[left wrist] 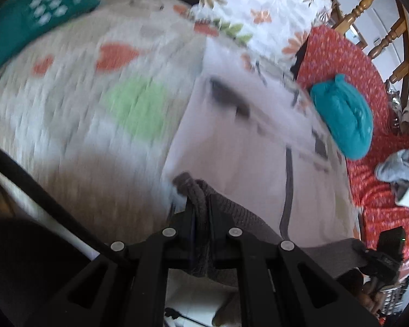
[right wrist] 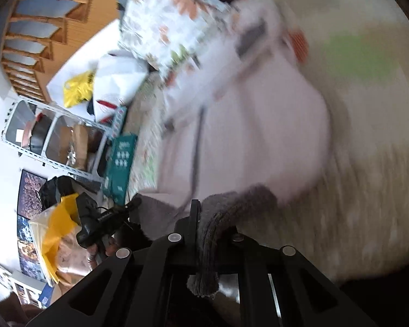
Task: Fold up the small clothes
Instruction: 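Lift the hem with both tools and fold it toward the collar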
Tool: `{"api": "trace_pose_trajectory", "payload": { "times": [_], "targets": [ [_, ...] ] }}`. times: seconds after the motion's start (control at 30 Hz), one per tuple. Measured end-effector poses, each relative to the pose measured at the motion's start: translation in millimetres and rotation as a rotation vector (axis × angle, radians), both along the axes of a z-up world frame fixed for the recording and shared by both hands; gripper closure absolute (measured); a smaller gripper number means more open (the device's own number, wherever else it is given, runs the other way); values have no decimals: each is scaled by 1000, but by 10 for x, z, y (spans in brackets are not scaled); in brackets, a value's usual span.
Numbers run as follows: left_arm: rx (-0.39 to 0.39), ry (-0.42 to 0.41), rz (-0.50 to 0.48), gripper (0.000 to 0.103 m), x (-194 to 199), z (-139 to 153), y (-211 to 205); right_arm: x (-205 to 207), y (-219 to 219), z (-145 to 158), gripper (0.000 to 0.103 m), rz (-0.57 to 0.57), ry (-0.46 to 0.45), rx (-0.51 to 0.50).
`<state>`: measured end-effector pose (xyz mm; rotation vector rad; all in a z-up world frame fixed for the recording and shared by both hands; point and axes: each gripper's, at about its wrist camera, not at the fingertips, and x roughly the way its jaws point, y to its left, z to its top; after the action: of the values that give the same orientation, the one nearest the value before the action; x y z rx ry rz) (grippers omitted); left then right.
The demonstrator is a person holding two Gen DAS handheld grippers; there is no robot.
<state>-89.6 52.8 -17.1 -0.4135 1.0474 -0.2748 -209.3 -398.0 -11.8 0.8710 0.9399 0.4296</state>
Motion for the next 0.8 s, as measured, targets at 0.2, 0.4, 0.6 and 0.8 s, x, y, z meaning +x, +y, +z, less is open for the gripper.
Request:
{"api": "trace_pose_trajectory", "payload": {
  "times": [0.2,0.4,0.6,0.8],
  "targets": [
    [17,-72,24,95,883,329,-271,844,-202,379,96,-76,-77,-35],
    [31,-38,45,95,1674,268,-556,1587,-289,320,96,-119,-21,-91],
    [24,-3,75,95,2335,77,-717,2204,-411,62,96,-157,31,-126],
    [11,-6,79,94,2791,-117,-837,2797,-672,-114,95,-211,47,-125]
  ]
}}
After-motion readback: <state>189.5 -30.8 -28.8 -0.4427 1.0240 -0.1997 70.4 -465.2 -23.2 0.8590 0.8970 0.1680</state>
